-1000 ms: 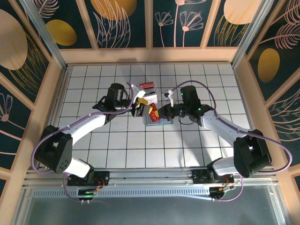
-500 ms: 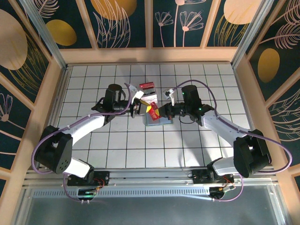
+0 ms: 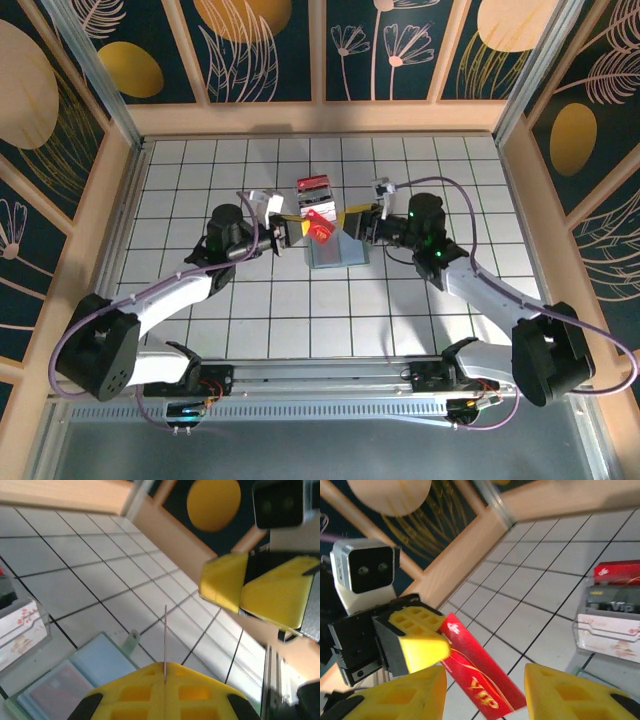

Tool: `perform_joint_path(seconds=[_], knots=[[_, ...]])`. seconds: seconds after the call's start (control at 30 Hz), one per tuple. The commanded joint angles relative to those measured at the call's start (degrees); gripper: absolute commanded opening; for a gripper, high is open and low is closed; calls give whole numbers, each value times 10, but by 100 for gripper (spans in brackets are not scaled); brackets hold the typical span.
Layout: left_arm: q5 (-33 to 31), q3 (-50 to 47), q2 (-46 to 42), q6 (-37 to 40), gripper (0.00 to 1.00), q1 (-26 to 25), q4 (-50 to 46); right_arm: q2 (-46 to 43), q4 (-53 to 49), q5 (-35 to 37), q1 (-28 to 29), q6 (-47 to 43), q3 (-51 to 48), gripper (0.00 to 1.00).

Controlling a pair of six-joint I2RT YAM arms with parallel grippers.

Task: Take the credit cards out of the card holder

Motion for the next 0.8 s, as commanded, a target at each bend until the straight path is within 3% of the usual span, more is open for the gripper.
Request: perform_joint_path(seconds=[0.0, 0.27, 0.53, 0.77], knots=[[-77, -24, -26, -91, 0, 1, 122, -14, 139, 73, -3, 93, -43, 46], [-102, -48, -23, -172, 0, 2, 210, 66, 306, 32, 24, 179, -52, 49], [-107, -52, -22, -189, 0, 1, 235, 148, 365, 3, 54, 193, -2, 51], [-98, -50, -5, -202, 0, 1, 260, 200, 402, -25, 58, 216, 40, 46]])
